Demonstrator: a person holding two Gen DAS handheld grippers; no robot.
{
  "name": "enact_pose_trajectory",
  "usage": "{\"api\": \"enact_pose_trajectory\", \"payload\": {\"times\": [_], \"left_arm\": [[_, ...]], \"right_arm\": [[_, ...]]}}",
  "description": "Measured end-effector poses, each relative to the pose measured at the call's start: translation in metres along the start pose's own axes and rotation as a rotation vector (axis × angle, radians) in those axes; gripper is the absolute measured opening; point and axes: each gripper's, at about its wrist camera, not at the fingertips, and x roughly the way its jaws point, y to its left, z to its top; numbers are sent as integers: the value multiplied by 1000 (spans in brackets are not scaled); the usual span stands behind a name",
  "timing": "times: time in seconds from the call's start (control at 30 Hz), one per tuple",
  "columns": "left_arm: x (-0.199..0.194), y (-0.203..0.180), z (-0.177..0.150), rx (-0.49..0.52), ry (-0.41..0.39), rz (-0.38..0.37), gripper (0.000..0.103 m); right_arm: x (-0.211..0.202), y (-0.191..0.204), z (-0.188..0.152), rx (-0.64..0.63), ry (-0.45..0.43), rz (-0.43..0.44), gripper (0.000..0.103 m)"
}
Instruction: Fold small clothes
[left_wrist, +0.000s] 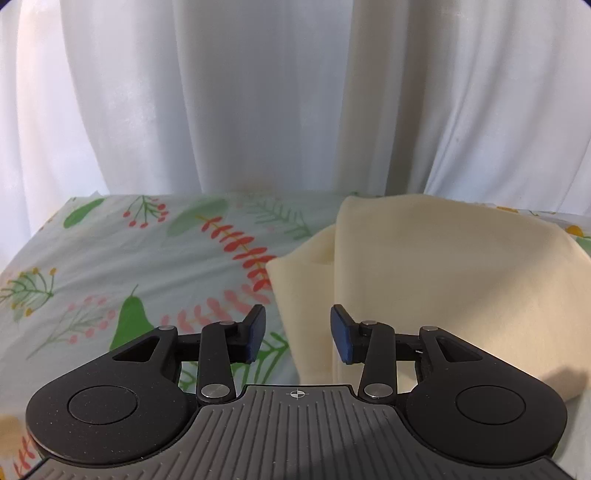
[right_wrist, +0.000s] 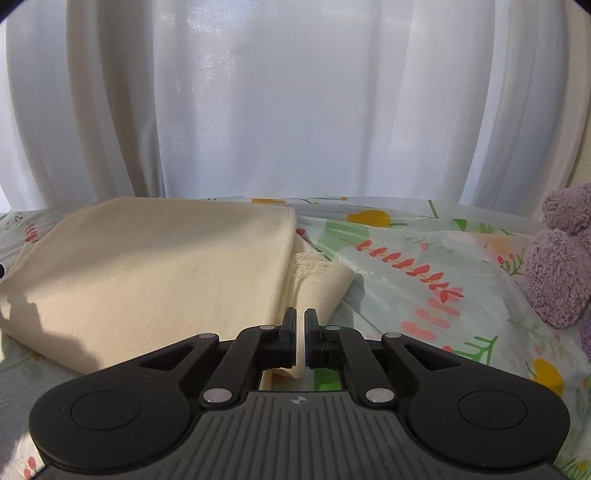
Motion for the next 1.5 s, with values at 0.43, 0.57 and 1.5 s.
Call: {"api": "enact_pose_trajectory", "payload": {"times": [0.43,0.57,1.5], "left_arm": [[85,-90,29,140,13,-133,44],[103,-90,37,113,26,-100,45],[57,69,-20,-468,191,-403,61]], "right_arm": [[131,64,53,-71,110,29,5],[143,59,57,-37,83,16,4],[11,61,-40,123,100,266,52]]}}
